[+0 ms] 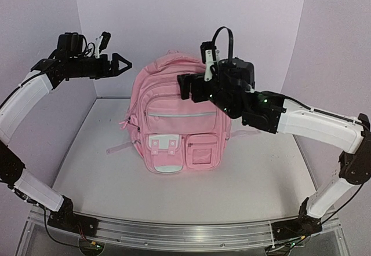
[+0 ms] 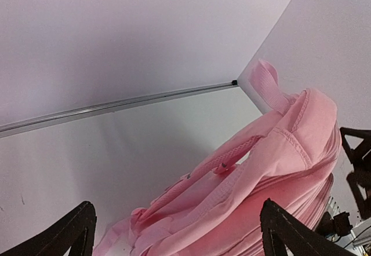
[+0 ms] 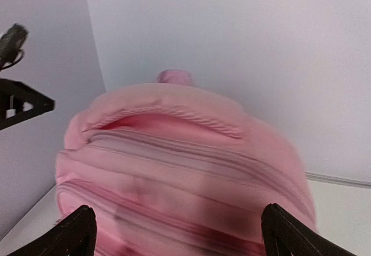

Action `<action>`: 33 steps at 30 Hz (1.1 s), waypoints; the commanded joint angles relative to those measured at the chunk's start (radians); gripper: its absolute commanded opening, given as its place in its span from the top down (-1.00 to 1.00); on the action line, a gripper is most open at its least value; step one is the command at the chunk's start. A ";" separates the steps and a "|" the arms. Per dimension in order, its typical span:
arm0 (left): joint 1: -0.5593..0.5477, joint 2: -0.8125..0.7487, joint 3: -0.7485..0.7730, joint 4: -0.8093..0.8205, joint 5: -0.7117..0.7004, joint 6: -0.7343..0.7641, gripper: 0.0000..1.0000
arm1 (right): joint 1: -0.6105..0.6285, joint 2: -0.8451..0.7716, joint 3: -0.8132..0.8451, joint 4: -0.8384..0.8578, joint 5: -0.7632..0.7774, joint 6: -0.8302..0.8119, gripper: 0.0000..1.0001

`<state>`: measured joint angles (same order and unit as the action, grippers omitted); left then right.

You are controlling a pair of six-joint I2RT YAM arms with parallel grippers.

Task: Pack the student bag
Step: Zip the student bag at the center of the board, then reset both arms

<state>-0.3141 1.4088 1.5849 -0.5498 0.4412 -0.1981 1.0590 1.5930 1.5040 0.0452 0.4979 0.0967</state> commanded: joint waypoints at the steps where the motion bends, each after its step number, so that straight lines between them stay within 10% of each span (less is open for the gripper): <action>1: 0.104 -0.064 -0.042 -0.028 0.018 0.028 -0.99 | -0.166 -0.161 0.038 -0.139 -0.077 0.112 -0.97; 13: 0.501 -0.200 -0.351 0.134 -0.032 -0.087 -0.99 | -0.775 -0.308 -0.169 -0.255 -0.411 0.218 -0.97; 33: 0.505 -0.561 -0.765 0.296 -0.341 -0.009 -0.99 | -0.834 -0.860 -0.956 0.244 -0.228 0.038 -0.97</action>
<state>0.1894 0.8750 0.8214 -0.3220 0.1406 -0.2067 0.2276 0.7661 0.6084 0.1807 0.2456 0.1648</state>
